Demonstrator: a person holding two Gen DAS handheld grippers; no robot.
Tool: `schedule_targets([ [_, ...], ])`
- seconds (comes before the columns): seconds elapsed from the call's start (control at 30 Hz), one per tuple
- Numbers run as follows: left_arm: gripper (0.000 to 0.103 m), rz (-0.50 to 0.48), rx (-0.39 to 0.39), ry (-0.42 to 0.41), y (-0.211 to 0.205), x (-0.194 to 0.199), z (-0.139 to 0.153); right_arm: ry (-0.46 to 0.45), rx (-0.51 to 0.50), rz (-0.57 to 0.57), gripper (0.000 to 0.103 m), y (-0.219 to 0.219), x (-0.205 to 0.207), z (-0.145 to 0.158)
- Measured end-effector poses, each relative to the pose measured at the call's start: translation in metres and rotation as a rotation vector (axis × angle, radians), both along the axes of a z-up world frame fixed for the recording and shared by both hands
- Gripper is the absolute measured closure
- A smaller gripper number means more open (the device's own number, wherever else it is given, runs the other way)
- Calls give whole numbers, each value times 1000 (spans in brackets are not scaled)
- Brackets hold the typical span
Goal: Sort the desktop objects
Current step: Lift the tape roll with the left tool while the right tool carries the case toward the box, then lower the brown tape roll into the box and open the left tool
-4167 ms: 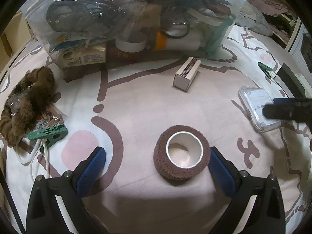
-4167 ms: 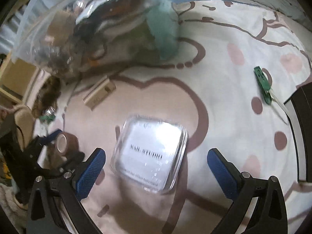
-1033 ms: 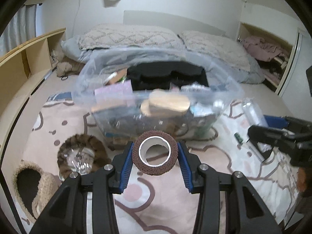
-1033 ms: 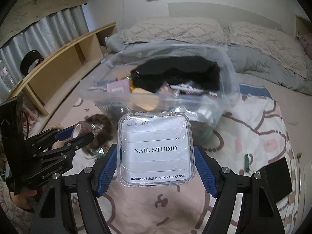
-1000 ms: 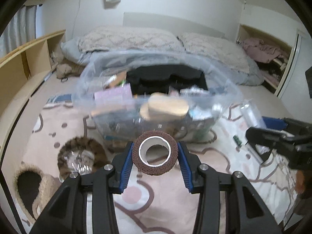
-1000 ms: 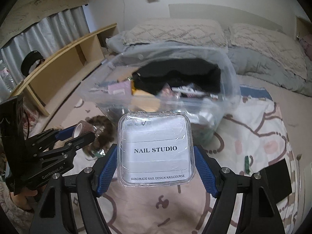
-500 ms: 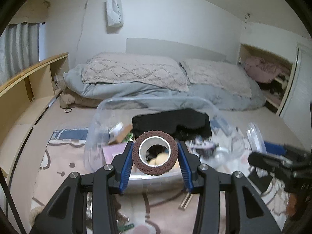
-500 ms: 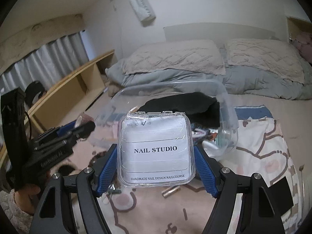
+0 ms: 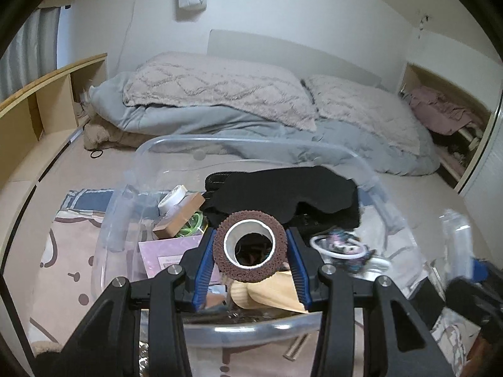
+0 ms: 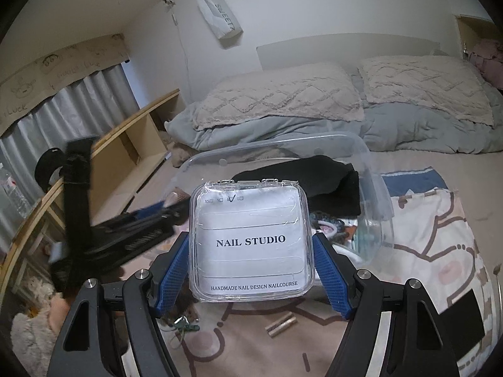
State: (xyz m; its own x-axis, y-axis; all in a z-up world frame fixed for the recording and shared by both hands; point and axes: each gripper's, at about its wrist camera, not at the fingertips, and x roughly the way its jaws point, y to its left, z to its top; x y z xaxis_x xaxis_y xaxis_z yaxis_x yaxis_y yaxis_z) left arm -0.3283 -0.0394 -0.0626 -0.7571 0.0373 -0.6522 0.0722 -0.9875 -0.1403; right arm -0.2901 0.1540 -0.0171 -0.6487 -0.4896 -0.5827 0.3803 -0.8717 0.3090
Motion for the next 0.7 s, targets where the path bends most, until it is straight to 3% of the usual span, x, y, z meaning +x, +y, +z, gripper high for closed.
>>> schedule_targets([
  [0.13,59,23,29,-10,-8,-12,-10,-8,-6,-8,27,-1,-6,-3],
  [0.17,53,27,44,-26,-10,-15,-12,-14,-13,-6,27,-1,-7,-4],
  [0.2,32,50,49,-35,-13,-18,-13,-18,-18,-4,27,-2,-7,-4],
  [0.27,15,114,38,9,-17,-15,-10,-19,-21,0,27,-2,-8,-4],
  [0.6,15,79,-9,130,-25,8,3,-14,-28,-28,27,2,-14,-2],
  [0.7,15,65,31,155,-34,20,-3,-14,-33,-30,27,-1,-14,-1],
])
